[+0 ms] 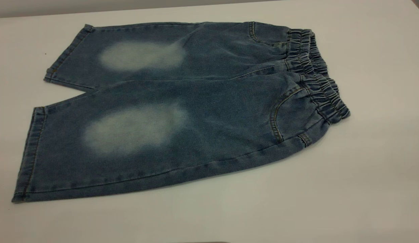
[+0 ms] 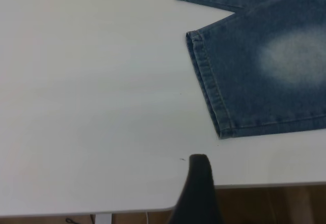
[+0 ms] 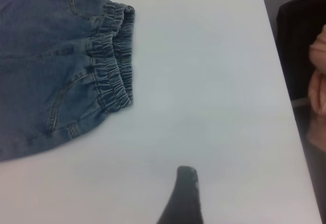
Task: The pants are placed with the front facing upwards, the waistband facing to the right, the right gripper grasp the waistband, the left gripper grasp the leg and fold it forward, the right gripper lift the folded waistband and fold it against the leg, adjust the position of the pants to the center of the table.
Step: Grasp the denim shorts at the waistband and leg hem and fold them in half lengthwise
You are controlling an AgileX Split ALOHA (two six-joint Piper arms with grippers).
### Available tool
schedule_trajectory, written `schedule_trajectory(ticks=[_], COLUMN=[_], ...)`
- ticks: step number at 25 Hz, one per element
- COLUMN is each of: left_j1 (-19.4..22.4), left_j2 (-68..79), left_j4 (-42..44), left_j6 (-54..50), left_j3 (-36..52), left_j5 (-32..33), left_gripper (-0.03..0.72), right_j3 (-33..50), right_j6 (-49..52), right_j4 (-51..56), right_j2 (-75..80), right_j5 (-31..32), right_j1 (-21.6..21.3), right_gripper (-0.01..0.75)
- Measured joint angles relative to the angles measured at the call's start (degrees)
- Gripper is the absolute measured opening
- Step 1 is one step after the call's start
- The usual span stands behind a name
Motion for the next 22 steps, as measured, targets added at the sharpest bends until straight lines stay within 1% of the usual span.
schedule_trajectory(ticks=[11, 16, 18, 22], left_j1=[0.00, 0.00, 0.00, 0.00], left_j2=[0.00, 0.68, 3.65, 16.03], left_j4=[0.00, 0.00, 0.00, 0.00], left_j6=[0.00, 0.00, -0.14, -1.83], left_j3=[0.00, -0.27, -1.27, -3.56], left_j5=[0.00, -0.31, -2.53, -9.82], left_gripper=[0.568, 0.568, 0.568, 0.568], right_j3=[0.00, -2.03, -3.79, -7.68], right_j6=[0.99, 6.58, 7.15, 7.34], right_j4=[0.33, 0.66, 0.91, 2.97], right_j2=[0.00, 1.20, 4.58, 15.76], right_j5=[-0.18, -3.79, -5.00, -9.96], right_j1=[0.00, 0.00, 0.00, 0.00], right_gripper=[0.578, 0.578, 0.578, 0.578])
